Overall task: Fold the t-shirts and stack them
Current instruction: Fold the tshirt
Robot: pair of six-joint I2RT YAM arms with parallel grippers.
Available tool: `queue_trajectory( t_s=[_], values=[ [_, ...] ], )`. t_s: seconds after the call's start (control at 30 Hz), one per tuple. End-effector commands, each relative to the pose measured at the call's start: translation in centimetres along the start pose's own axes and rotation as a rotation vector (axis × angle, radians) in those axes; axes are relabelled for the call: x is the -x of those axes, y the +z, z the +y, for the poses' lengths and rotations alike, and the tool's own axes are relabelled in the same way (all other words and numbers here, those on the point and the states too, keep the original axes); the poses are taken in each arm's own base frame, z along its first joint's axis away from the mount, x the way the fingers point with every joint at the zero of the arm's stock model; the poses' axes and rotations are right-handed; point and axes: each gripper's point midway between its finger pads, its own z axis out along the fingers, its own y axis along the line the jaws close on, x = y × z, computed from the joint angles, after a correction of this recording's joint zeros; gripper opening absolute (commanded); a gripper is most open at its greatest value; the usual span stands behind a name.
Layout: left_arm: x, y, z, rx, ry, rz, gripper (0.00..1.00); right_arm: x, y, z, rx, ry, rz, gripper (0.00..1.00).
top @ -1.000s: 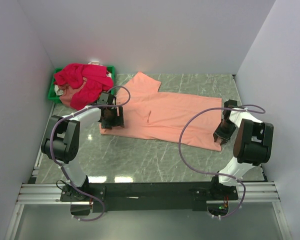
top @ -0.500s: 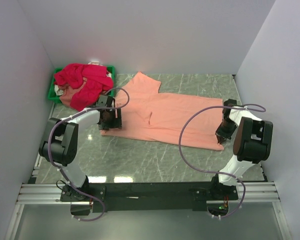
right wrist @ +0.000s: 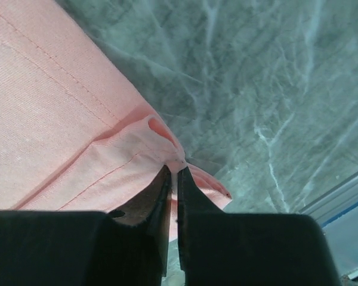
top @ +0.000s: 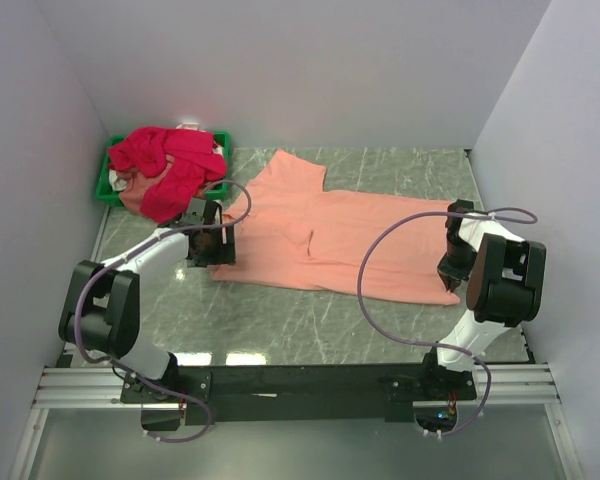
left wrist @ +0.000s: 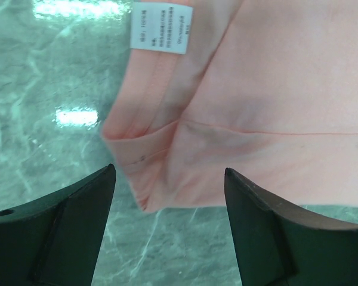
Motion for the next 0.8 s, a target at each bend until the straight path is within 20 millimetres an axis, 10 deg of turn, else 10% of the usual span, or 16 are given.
queue_trajectory(
  t_s=[0.0,0.3,0.57,0.77],
  values=[
    [1.2,-1.9,0.5,0.026,0.010,-0.050,0.79,0.8,-1.5,-1.8,-0.051,0.048,-0.044,0.13],
    [7.5,-4.8,-4.2,-0.146,-0.021,-0.152,0.79,3.6,-8.0,-0.8,0.078,0.099,-0.170,0.50],
    [9.2,-1.5,-10.4,-0.354,-0.030,-0.077,0.79,2.0,-11.5,10.3,0.463,-0.028,-0.150,0.53],
    [6.4,2.6,-9.9,-0.333,-0.076,0.015,0.78,-1.6,-9.3,15.9,0.528,-0.116,-0.054,0.53]
  ],
)
